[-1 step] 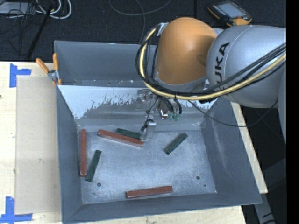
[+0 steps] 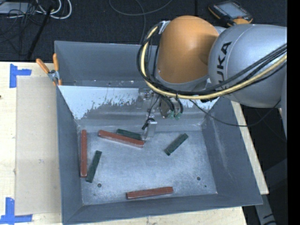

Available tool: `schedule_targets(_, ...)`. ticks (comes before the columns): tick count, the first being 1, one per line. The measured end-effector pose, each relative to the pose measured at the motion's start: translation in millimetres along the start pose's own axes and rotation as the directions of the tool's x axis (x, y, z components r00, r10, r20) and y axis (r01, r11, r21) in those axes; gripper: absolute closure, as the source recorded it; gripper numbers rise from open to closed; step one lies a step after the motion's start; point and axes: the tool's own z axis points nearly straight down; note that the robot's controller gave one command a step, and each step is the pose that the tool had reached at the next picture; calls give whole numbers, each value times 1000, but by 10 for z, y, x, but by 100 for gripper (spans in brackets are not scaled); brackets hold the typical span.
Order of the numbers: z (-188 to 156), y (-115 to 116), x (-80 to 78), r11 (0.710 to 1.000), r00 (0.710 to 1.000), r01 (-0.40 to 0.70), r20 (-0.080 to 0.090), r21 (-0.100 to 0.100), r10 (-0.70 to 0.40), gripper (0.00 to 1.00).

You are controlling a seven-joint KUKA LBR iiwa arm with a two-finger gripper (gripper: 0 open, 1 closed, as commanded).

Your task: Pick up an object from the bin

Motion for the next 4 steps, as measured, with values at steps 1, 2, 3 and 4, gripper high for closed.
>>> schedule_targets(1,742,-33,-65,999,999,-49,4,-1,49,0)
schedule_targets(2,1362,-41,-56,998,998,-57,-2,1,57,0)
schedule_targets(3,1243,-74,-51,996,996,-87,-1,0,87,0)
schedule_targets(4,1580,-30,-81,992,992,-128,1,-1,128,0)
